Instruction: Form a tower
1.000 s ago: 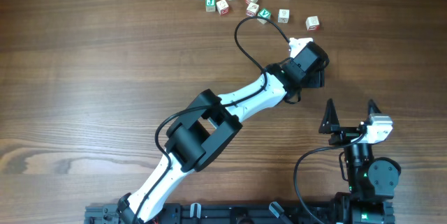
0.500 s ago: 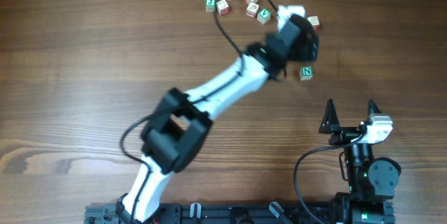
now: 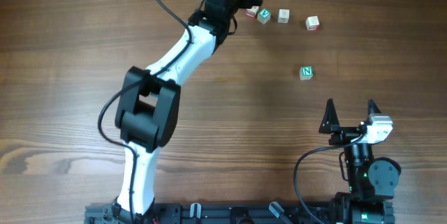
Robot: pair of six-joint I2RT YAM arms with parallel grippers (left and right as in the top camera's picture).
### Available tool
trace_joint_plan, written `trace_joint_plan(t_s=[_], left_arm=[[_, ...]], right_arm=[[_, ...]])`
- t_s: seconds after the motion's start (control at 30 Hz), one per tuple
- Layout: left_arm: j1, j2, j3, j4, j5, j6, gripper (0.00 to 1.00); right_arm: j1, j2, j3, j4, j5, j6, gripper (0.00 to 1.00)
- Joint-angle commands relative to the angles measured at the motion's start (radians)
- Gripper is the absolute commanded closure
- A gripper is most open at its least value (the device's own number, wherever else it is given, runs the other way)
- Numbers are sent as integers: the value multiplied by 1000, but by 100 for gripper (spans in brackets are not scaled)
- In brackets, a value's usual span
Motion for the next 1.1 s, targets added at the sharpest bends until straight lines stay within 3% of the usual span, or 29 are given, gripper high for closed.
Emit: trace_joint_plan(t_s=[0.0,0.23,0.37,0.53,1.07], left_arm=[[-5,98,14,11,43,80,0],[-7,239,208,-108,74,143,0],[-10,269,213,-142,73,143,1],[-16,299,213,-164,74,140,16],[-17,308,213,-185,73,139,20]], right_arm=[[-5,-6,-1,5,10,-18,0],[-5,-6,-1,5,10,-18,0],[-5,-6,-1,5,10,-18,0],[-5,-6,-1,5,10,-18,0],[-5,-6,-1,5,10,-18,0]])
